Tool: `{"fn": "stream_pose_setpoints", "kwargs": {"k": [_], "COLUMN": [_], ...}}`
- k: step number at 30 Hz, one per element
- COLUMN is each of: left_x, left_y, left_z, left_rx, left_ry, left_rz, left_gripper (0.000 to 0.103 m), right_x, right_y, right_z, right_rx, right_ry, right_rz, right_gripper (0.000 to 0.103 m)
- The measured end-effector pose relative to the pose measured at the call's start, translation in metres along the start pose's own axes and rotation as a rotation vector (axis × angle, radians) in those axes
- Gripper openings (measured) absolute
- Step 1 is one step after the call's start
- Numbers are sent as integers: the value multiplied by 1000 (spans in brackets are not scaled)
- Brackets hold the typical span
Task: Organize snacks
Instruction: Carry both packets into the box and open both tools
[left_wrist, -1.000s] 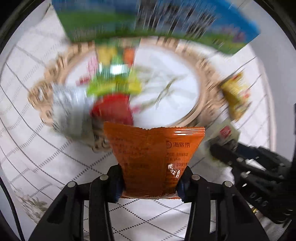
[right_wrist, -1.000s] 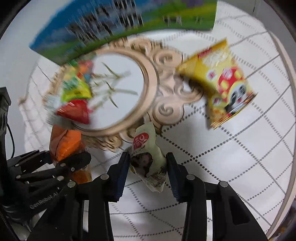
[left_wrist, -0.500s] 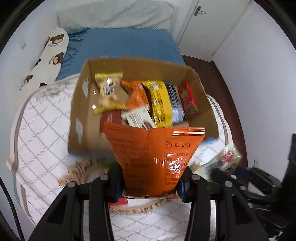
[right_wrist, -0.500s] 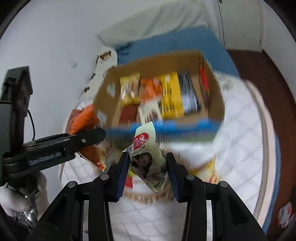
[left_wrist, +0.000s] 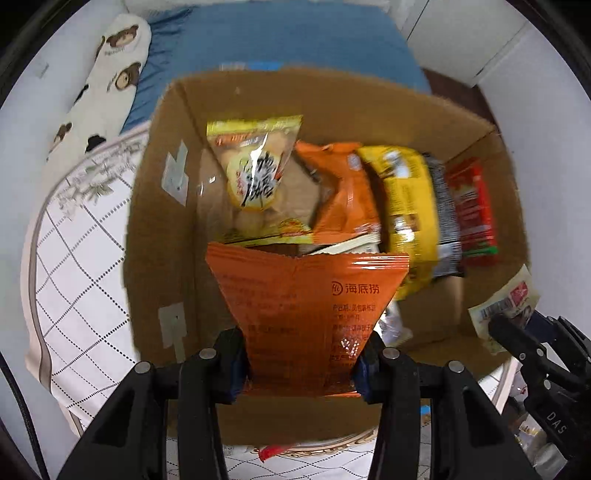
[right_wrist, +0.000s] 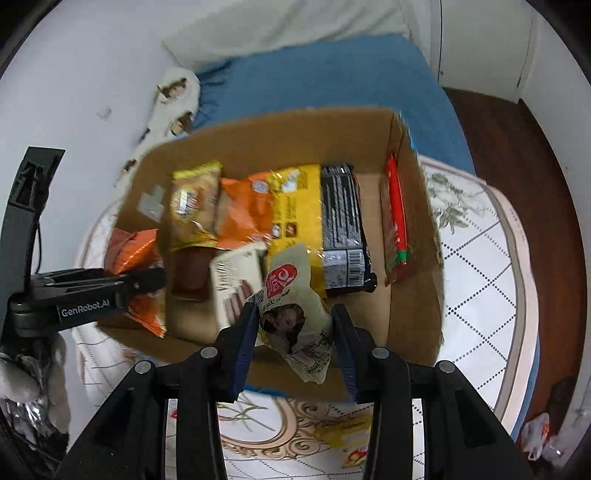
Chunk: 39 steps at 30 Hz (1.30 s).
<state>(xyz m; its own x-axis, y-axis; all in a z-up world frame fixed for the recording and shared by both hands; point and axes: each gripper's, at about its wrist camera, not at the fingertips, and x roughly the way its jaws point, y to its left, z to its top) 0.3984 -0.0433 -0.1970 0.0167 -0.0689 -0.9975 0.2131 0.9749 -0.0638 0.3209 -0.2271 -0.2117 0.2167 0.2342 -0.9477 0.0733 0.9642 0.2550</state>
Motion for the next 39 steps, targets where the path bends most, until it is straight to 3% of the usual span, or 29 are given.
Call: {"fn": "stream_pose_setpoints", "kwargs": {"k": [7,9,10,11,12,14,24,39], "left_x": [42,49,52,54,55,57,44,-31], "left_y": [12,15,17,18,19,19,11,-19], "left_z": [7,6,5,4,3,1,-15,-59], "left_rx": [-39,-46,-53,-57,-59,-56,-55,2], "left_ry": [112,130,138,143,141,145,79,-203], "left_rz": [-15,-8,-11,-16,-20,-37,-1,84], "left_gripper": [43,46,56,74,77,81,82,82], "right_x": [36,43,48,52,53,54,48,-18], "right_y": [-5,-6,-7,-8,-8,-5,2,12], "right_z": [6,7,8,8,9,10,9,-10], "right_rx": [5,25,38,47,47,32,13,8], "right_ry": [88,125,149,171,172,176,142,-24], "right_rz": [-16,-8,-8,-18,-29,-57,-127,-136], "right_gripper": [43,45,45,57,77,95,96,96]}}
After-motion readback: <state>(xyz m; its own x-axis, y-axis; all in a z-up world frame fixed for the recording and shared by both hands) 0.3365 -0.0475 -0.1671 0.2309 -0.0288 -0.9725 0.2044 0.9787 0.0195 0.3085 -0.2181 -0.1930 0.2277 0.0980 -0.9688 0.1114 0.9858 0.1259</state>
